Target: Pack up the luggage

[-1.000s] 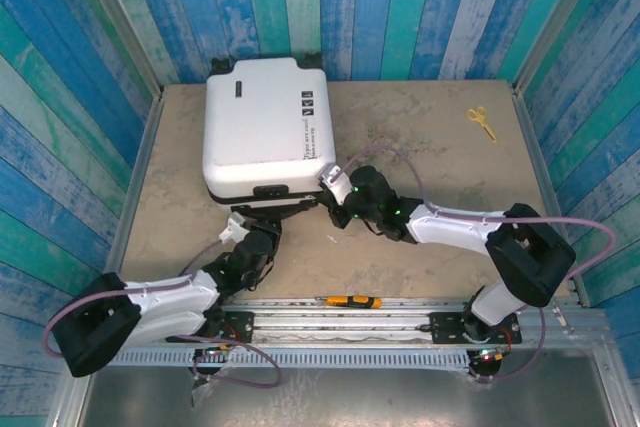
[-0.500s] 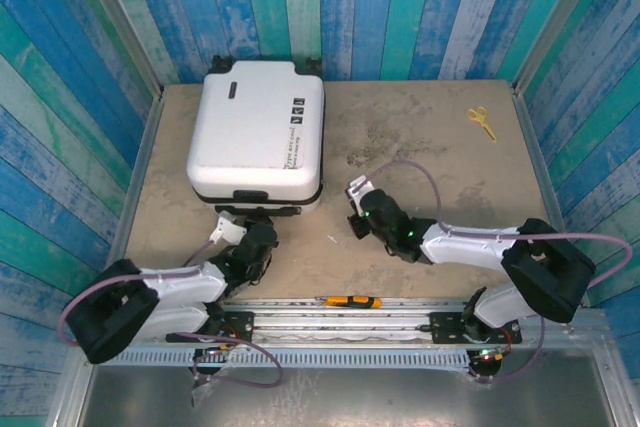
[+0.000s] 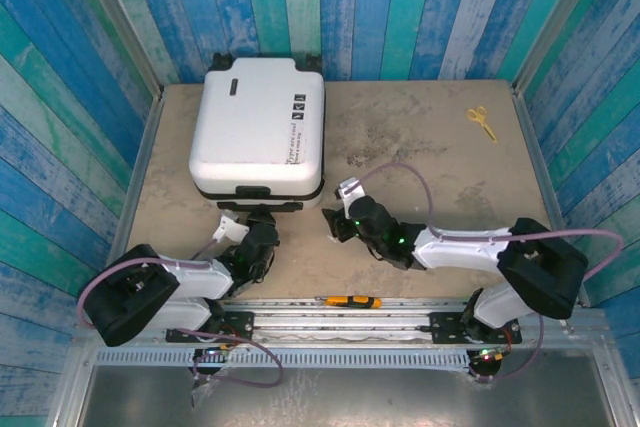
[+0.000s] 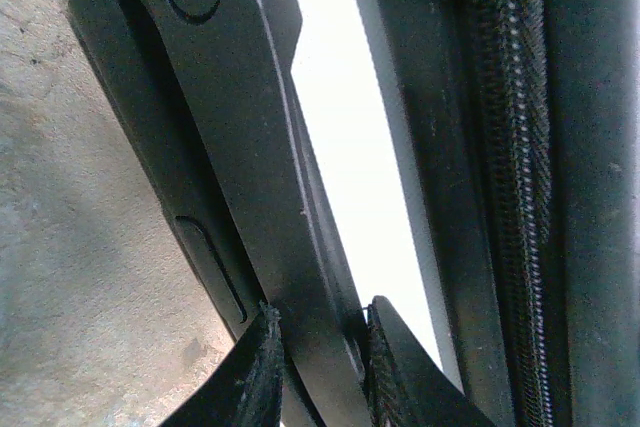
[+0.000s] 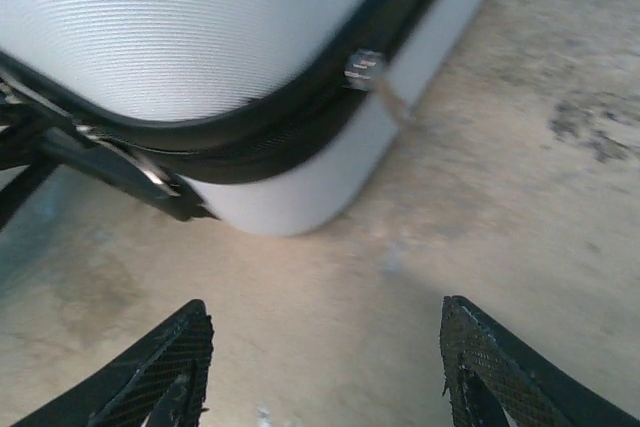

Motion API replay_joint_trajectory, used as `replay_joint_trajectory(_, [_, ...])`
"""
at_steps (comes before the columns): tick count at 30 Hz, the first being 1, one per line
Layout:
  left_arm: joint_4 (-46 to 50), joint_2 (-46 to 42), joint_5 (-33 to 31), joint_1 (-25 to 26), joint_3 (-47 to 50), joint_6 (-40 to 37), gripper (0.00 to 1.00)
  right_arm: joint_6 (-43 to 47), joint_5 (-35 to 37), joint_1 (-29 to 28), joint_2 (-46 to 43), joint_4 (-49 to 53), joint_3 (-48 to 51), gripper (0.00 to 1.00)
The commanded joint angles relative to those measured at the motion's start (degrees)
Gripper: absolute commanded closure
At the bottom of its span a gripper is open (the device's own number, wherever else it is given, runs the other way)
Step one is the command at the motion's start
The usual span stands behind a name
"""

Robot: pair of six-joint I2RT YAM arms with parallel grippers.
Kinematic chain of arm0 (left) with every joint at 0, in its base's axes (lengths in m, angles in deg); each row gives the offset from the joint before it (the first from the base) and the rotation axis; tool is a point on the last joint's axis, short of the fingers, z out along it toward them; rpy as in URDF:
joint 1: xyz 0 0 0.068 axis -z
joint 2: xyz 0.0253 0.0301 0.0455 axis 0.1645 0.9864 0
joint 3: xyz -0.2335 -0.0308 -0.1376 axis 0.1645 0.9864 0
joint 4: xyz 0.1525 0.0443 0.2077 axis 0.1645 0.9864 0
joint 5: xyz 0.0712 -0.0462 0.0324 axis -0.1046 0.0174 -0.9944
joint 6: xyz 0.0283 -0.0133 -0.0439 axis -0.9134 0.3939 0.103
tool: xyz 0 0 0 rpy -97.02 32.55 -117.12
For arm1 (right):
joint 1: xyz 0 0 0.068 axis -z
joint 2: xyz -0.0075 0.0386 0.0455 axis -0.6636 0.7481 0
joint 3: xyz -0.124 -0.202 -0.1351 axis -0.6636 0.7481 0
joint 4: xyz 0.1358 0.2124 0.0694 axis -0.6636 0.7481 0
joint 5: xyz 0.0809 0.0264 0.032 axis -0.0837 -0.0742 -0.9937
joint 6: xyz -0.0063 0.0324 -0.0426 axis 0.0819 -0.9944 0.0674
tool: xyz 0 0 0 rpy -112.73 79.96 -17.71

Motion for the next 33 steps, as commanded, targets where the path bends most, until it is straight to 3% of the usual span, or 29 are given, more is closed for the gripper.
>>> replay_joint_trajectory(1, [3.8,0.0,1.3,0.5,0.3,-6.9,1.0,3.5,-4.0,-0.5,3.0,-4.4,-3.7,0.34])
replay_joint_trajectory(7, [1.9,1.9,1.7,1.4,0.4,-6.0,1.0,7.3,-6.1,-1.7,7.9,-5.1,-8.9,0.31])
replay_joint_trajectory(19, [-8.3,10.2,5.0,3.1,-0.6,-4.4,1.0,6.7,-2.5,-3.3,13.4,-3.8,-12.8,0.27])
replay_joint_trajectory(33, [-9.2,12.8,5.3,4.8,-1.7,-3.7,1.0,-0.6,9.2,-3.5,22.4,-8.7,-16.7,0.29])
